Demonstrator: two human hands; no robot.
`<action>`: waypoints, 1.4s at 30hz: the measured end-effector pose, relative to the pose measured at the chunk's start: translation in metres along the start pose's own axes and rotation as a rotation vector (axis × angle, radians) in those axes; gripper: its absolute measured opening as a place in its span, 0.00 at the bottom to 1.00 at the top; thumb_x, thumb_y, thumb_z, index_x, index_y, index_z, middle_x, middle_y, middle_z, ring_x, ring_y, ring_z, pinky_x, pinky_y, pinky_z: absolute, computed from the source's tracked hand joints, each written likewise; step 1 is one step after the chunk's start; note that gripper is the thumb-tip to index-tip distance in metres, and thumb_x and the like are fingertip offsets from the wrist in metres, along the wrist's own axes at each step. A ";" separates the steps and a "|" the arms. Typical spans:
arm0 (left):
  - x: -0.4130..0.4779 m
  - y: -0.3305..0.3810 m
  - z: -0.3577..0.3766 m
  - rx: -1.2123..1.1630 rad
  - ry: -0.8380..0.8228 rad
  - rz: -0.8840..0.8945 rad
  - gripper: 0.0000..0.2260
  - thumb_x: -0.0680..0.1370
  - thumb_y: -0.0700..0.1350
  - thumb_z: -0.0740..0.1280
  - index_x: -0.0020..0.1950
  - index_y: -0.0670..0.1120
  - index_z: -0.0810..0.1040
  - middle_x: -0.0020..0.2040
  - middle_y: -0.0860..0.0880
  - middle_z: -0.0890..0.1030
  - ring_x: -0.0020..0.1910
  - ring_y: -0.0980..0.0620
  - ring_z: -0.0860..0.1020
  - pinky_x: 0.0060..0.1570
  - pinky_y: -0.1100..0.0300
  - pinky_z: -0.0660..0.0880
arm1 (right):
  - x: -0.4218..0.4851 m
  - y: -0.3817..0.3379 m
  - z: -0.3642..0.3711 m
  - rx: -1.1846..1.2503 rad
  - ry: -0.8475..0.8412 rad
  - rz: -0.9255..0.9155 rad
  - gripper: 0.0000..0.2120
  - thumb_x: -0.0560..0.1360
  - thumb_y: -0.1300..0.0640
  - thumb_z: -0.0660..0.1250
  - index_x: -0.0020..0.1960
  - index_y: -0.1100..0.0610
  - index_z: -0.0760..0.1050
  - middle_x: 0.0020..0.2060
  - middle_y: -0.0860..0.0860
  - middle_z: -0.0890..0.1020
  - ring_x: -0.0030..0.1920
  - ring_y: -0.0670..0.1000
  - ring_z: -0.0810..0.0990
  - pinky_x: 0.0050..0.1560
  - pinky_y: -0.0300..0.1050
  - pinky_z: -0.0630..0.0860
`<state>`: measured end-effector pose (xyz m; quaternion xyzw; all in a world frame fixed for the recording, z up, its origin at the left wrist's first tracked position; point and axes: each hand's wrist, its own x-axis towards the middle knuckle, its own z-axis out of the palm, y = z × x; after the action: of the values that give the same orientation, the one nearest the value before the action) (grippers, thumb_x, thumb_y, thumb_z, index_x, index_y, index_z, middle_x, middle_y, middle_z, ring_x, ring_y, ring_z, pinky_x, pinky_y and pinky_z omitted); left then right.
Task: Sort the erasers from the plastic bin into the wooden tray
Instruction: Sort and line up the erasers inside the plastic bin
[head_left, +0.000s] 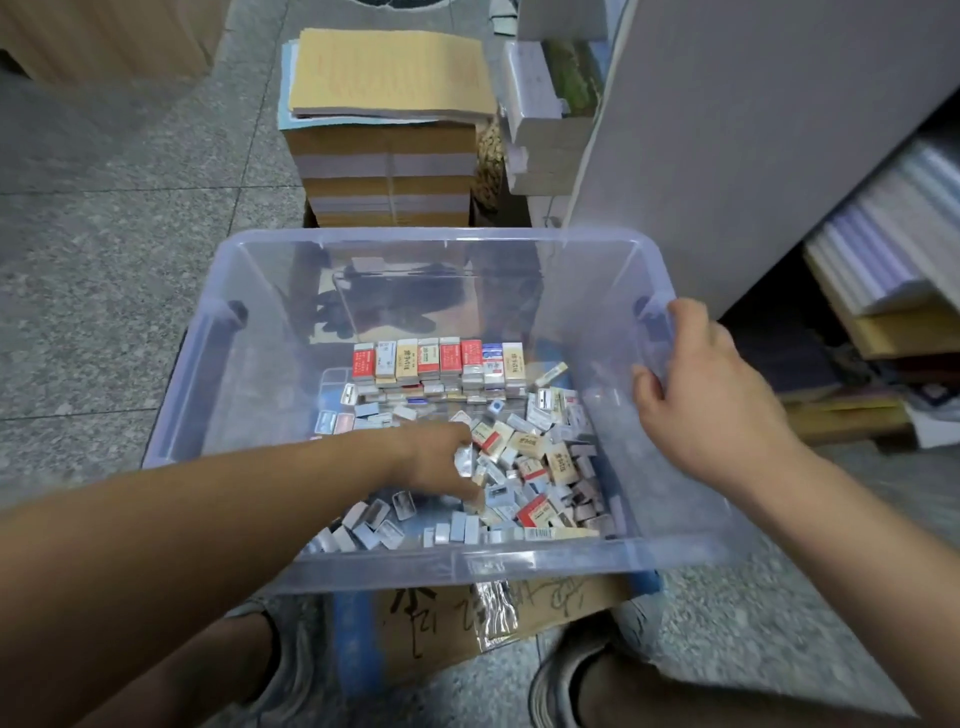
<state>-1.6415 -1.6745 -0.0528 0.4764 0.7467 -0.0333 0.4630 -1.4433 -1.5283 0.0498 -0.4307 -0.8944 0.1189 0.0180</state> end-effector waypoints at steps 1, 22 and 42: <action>0.004 -0.002 0.004 0.013 -0.009 -0.003 0.34 0.75 0.60 0.73 0.76 0.51 0.64 0.62 0.49 0.76 0.53 0.49 0.74 0.55 0.54 0.73 | 0.000 -0.001 0.001 0.017 0.004 0.003 0.23 0.80 0.52 0.63 0.70 0.56 0.59 0.63 0.64 0.72 0.54 0.69 0.78 0.47 0.56 0.72; 0.033 -0.027 0.017 -0.264 0.093 -0.039 0.19 0.75 0.45 0.75 0.60 0.53 0.70 0.50 0.48 0.78 0.43 0.50 0.78 0.43 0.50 0.78 | 0.004 0.002 0.007 0.102 0.040 0.058 0.24 0.77 0.46 0.64 0.67 0.51 0.58 0.53 0.57 0.76 0.49 0.65 0.78 0.47 0.57 0.74; 0.029 -0.027 0.004 -0.249 -0.238 0.035 0.26 0.76 0.44 0.75 0.73 0.48 0.72 0.46 0.53 0.79 0.43 0.54 0.78 0.45 0.59 0.76 | 0.008 0.011 0.013 0.173 0.042 0.026 0.26 0.77 0.47 0.66 0.70 0.52 0.59 0.57 0.57 0.76 0.48 0.59 0.73 0.46 0.52 0.68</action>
<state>-1.6627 -1.6711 -0.0869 0.4208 0.6764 0.0113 0.6043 -1.4418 -1.5183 0.0347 -0.4416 -0.8746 0.1868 0.0725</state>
